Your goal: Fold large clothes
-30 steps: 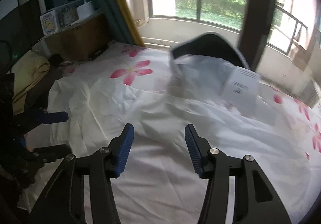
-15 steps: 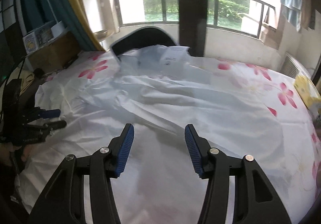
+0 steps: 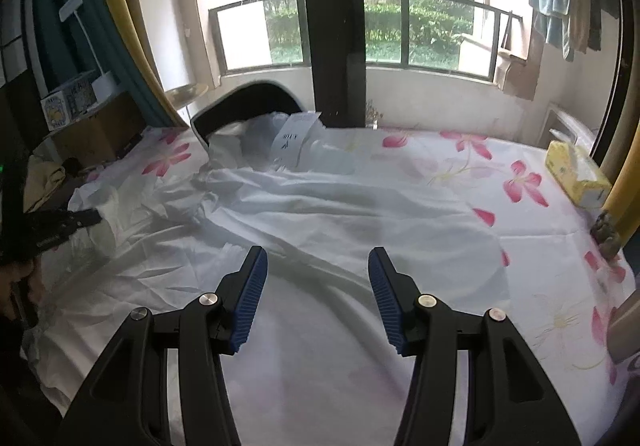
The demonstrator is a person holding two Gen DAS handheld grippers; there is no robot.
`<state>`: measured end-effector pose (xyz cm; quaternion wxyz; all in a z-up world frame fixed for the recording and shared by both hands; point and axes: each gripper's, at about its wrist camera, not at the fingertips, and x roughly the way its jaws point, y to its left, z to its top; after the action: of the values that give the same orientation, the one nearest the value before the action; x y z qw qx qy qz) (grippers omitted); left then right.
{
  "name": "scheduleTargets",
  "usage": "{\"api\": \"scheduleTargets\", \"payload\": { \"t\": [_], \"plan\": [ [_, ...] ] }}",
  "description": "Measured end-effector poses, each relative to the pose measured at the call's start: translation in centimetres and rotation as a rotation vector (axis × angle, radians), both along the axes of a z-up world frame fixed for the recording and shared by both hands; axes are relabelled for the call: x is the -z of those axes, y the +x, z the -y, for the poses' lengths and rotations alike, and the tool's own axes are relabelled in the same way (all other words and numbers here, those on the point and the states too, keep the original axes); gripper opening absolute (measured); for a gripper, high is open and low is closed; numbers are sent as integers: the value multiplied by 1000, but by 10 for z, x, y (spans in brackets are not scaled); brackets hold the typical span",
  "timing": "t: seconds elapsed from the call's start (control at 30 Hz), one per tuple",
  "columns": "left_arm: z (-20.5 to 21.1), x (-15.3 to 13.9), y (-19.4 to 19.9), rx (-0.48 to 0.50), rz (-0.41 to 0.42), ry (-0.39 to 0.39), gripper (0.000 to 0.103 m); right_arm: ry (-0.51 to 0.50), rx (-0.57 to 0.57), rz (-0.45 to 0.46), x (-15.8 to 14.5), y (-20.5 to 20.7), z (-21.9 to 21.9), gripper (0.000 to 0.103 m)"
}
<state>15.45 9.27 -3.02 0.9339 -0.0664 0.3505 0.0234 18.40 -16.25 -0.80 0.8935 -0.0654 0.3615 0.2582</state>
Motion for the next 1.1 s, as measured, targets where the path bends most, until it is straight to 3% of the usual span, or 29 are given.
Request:
{"api": "scheduleTargets", "payload": {
  "t": [0.2, 0.4, 1.1],
  "plan": [
    [28, -39, 4, 37, 100, -8, 5, 12, 12, 23, -5, 0, 15, 53],
    [52, -61, 20, 82, 142, -17, 5, 33, 28, 38, -9, -1, 33, 53],
    [152, -78, 92, 243, 176, -12, 5, 88, 154, 52, -6, 15, 116, 53]
  ]
}}
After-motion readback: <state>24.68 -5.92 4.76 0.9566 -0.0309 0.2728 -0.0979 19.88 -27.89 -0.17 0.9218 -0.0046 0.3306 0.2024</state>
